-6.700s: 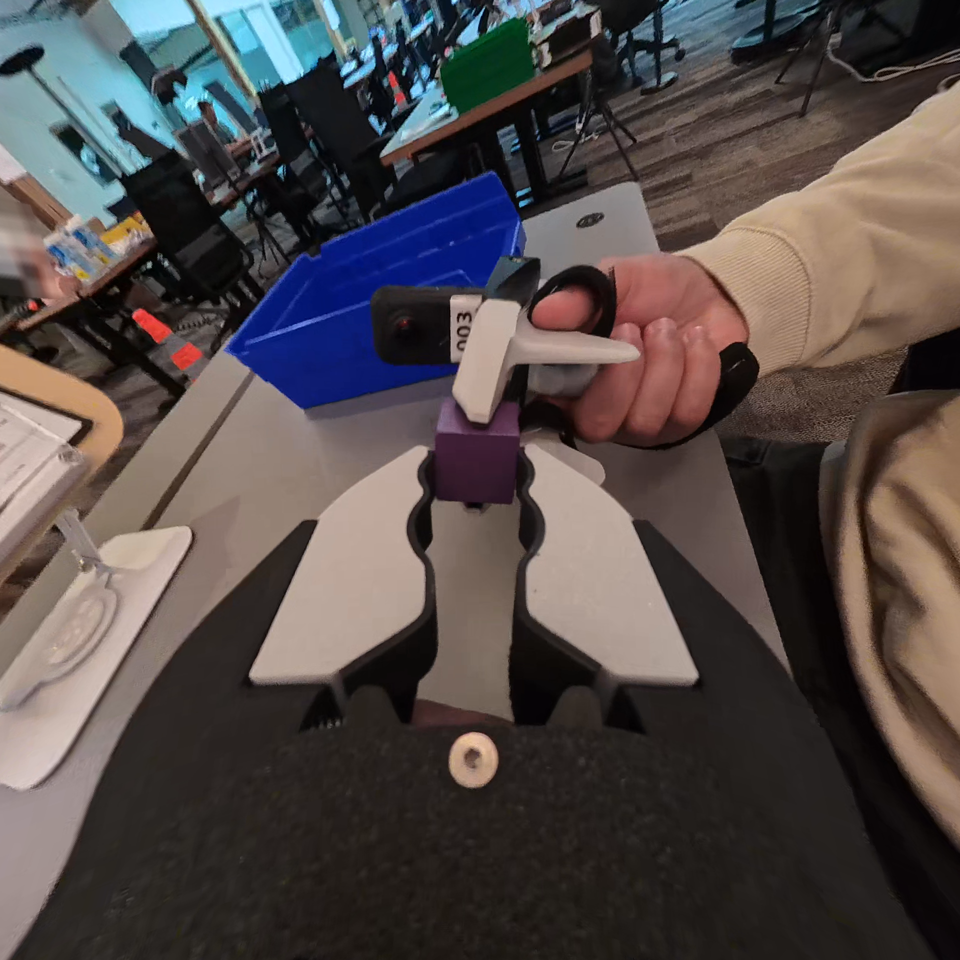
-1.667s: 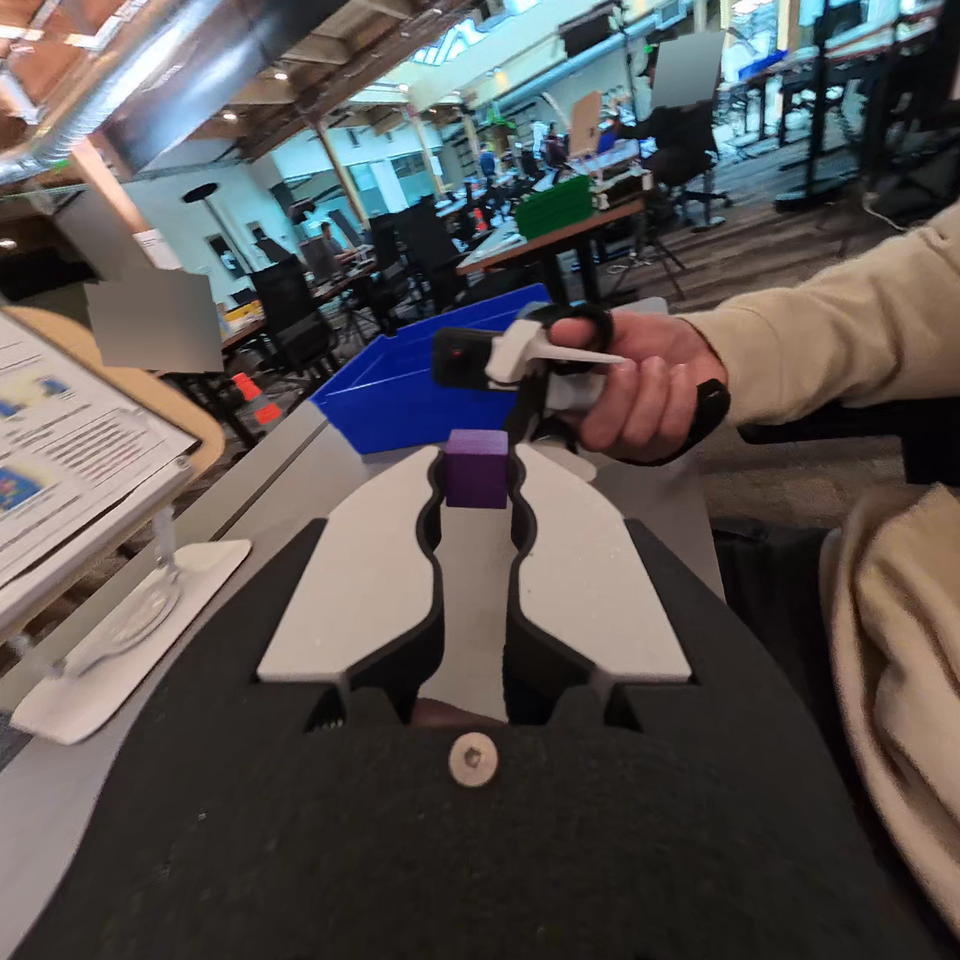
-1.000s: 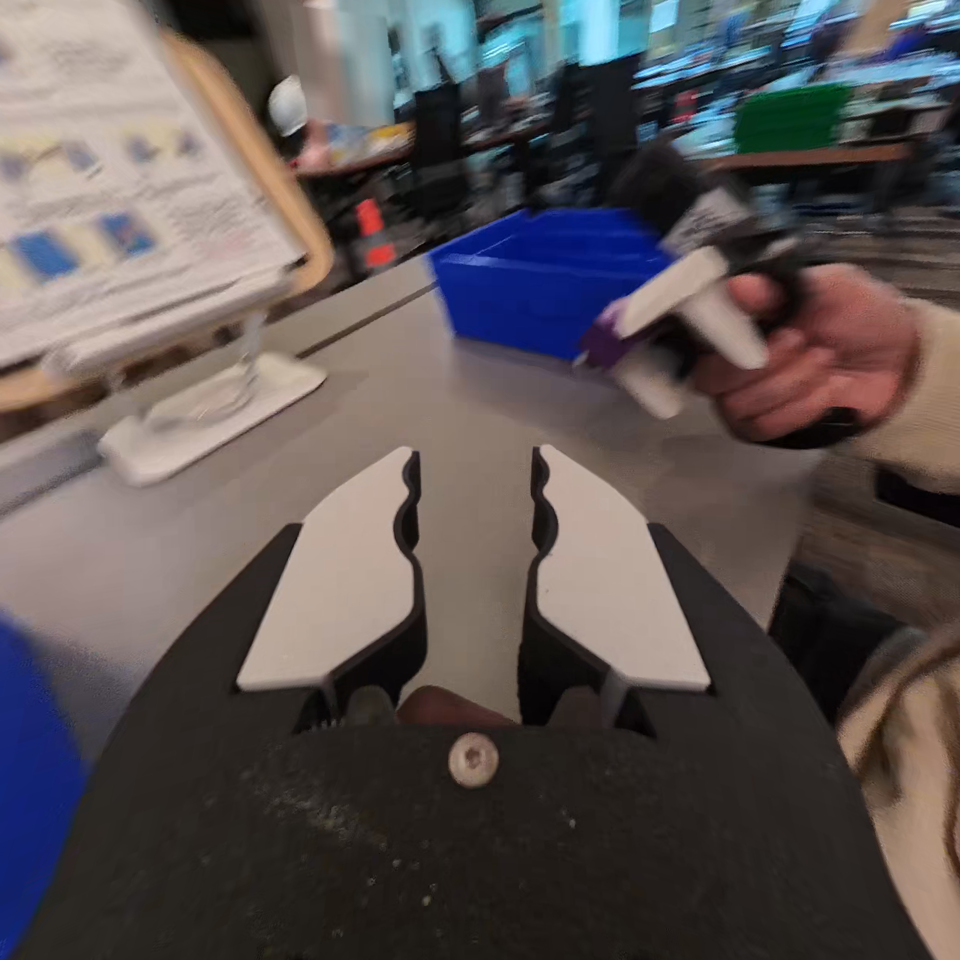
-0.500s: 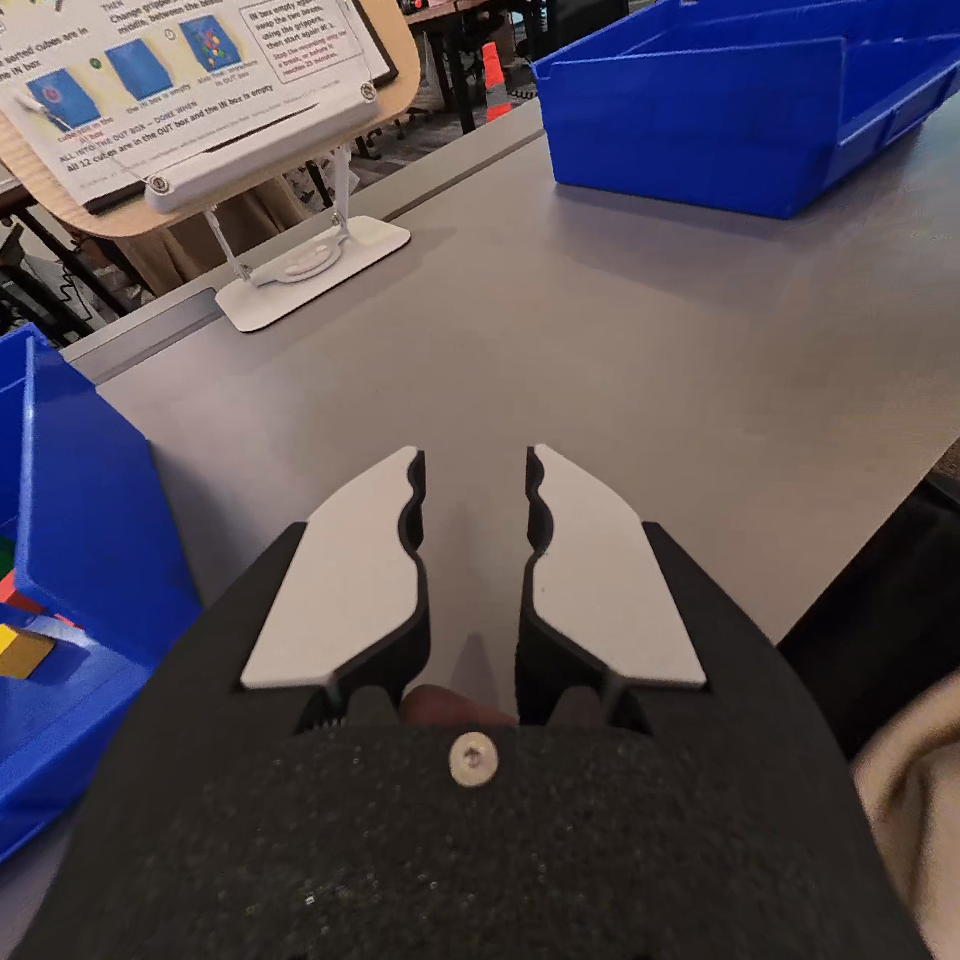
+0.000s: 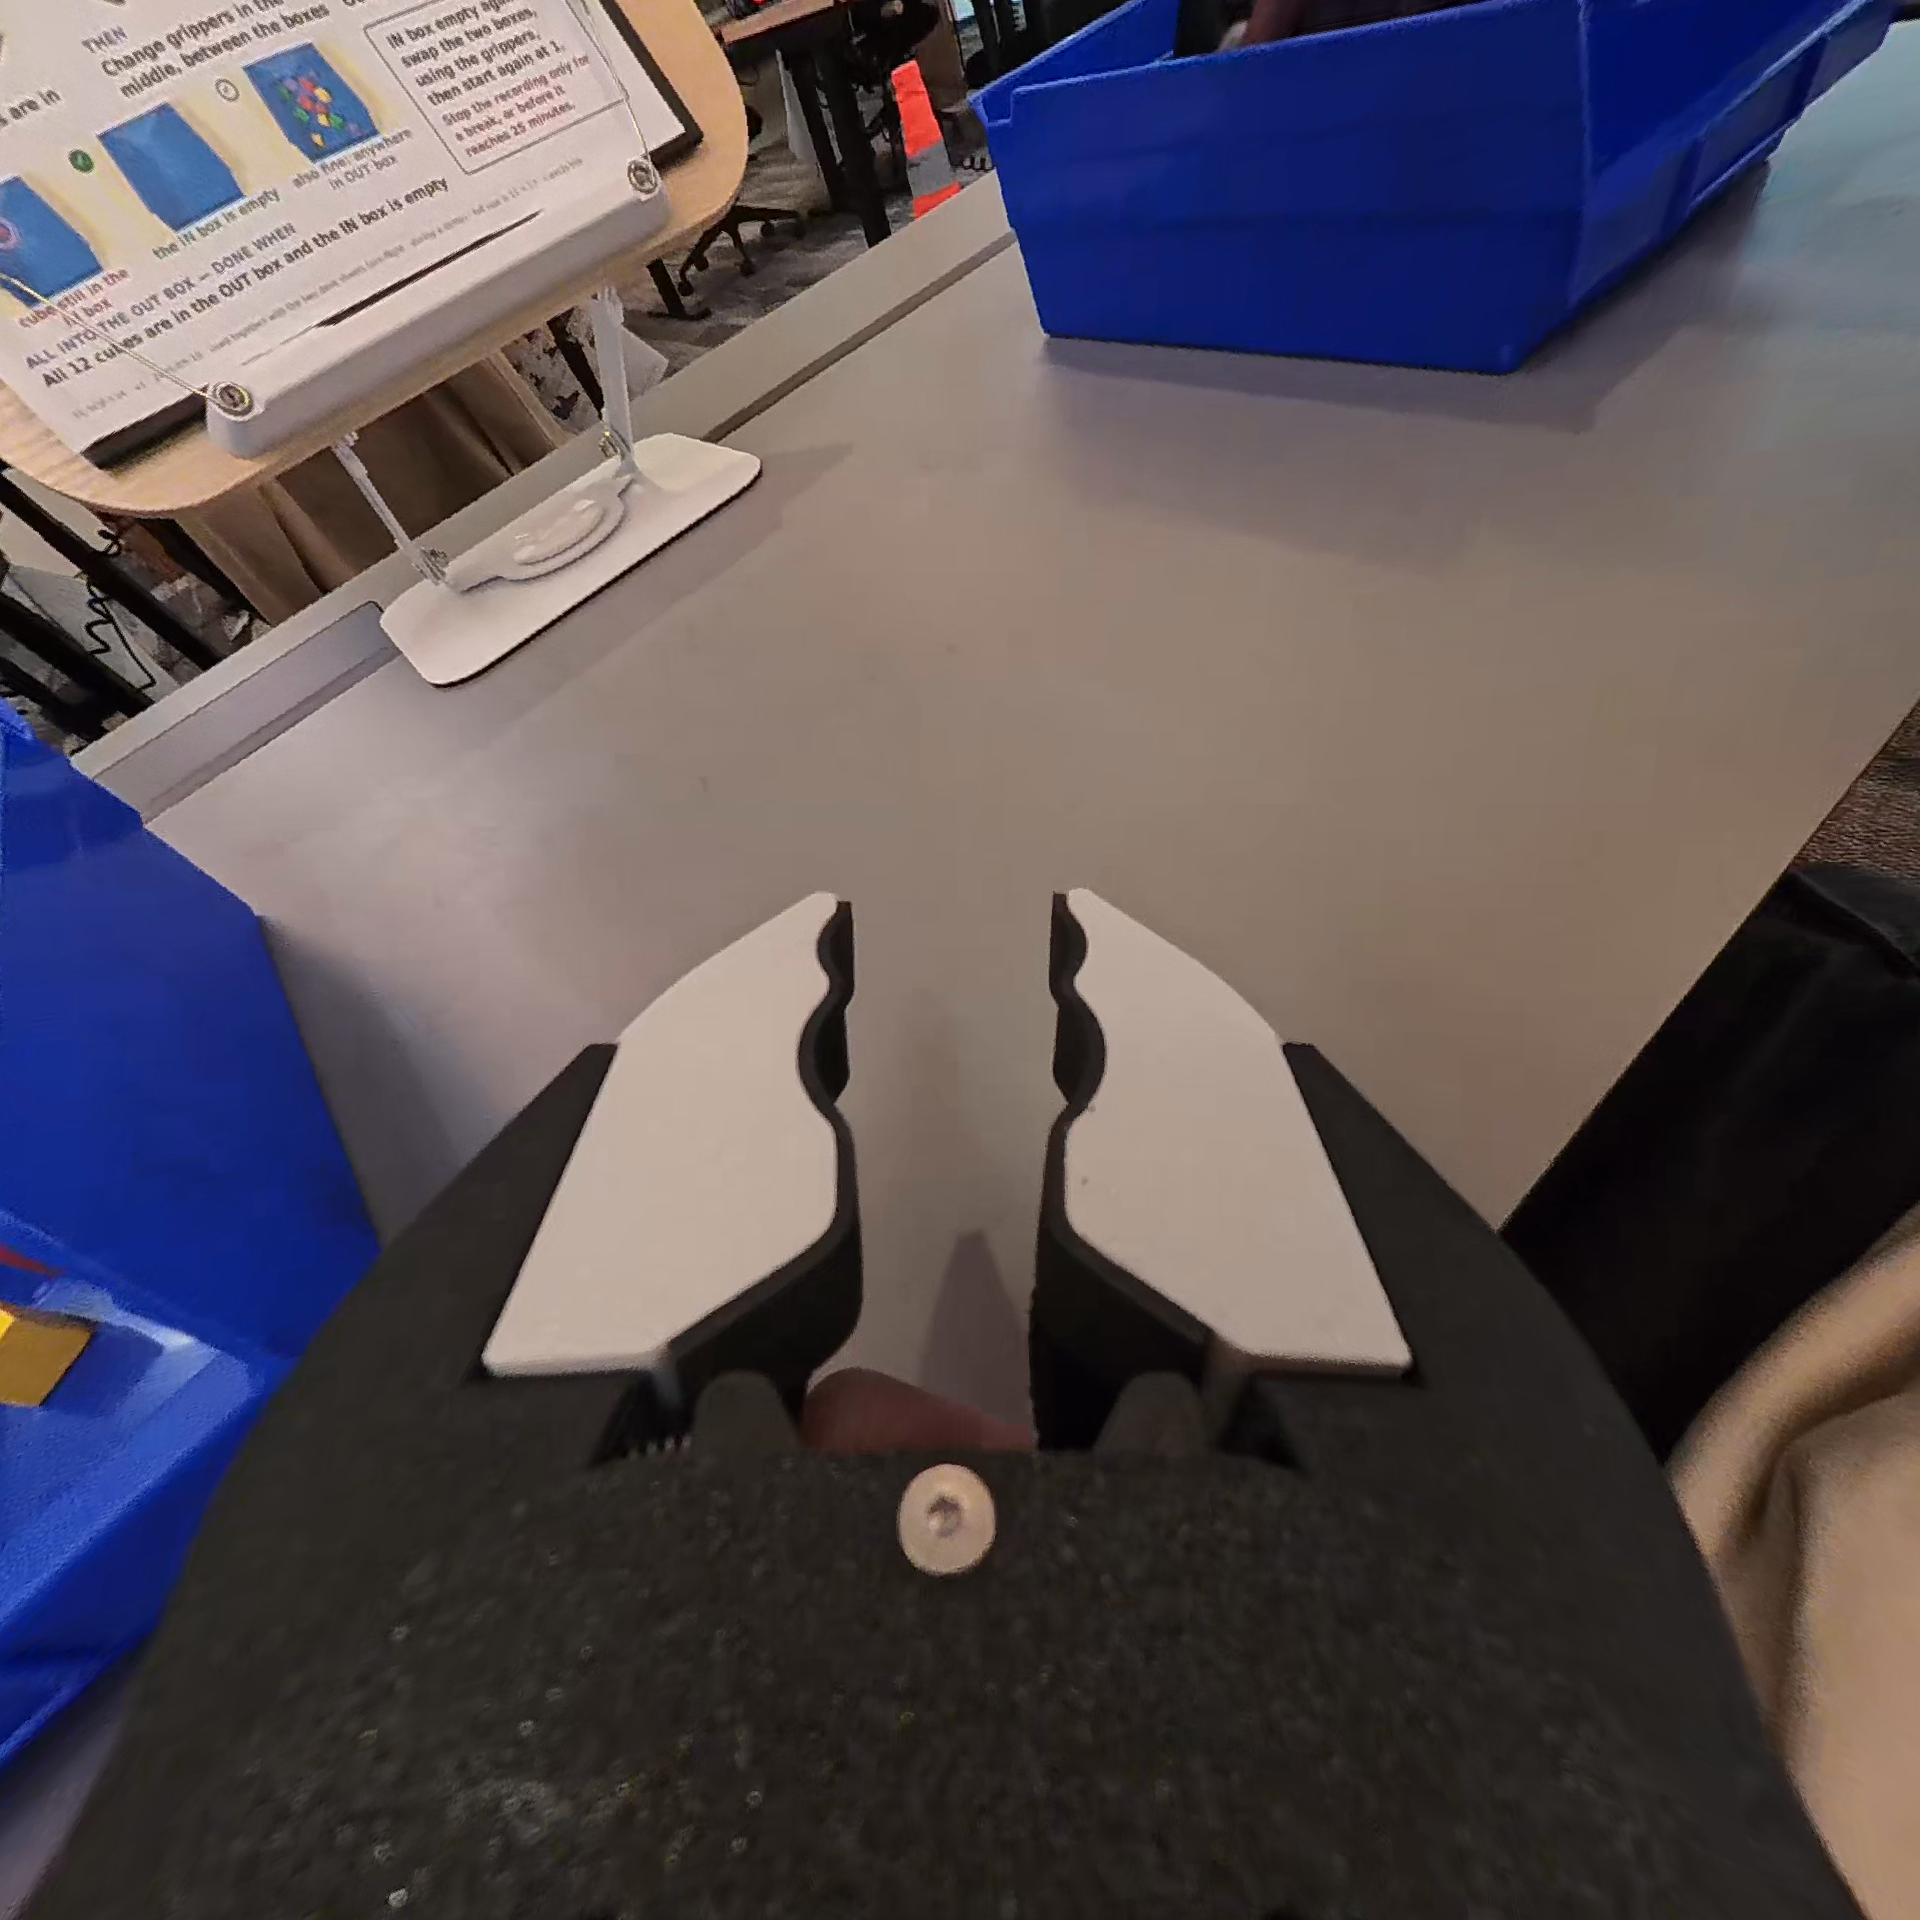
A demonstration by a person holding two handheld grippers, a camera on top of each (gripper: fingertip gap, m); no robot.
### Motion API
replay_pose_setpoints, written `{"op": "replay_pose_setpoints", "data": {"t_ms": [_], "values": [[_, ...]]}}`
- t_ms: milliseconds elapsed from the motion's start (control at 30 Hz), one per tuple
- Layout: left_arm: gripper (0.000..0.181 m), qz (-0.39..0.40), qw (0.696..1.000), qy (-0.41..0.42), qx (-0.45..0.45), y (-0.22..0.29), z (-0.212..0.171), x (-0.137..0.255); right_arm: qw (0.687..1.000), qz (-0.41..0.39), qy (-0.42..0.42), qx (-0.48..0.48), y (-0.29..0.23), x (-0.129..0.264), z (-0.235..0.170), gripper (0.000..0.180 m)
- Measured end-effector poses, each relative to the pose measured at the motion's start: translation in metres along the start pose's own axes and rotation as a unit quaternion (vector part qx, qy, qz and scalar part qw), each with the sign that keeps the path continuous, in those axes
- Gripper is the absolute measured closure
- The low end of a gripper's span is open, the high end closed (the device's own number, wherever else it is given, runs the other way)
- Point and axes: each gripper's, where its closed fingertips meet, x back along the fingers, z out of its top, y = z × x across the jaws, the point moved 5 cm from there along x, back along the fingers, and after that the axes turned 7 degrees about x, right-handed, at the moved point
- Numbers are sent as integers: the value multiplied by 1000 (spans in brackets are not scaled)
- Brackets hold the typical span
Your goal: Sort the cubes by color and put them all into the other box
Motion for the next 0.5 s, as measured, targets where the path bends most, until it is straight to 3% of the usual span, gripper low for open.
{"op": "replay_pose_setpoints", "data": {"t_ms": [133, 333, 433, 500], "values": [[145, -7, 1000, 3, 9, -1, 1, 3, 998, -43, -29, 23, 6, -11, -1, 156], [145, -10, 1000, -2, 18, -4, 0, 3, 999, -39, -25, 13, 12, -11, -2, 153], [145, -6, 1000, -3, 16, -5, -1, 3, 999, -34, 5, 13, 13, 8, -4, 146], [145, 0, 1000, -2, 16, -8, -1, 4, 997, -24, 68, 17, 7, 42, -4, 144]]}}
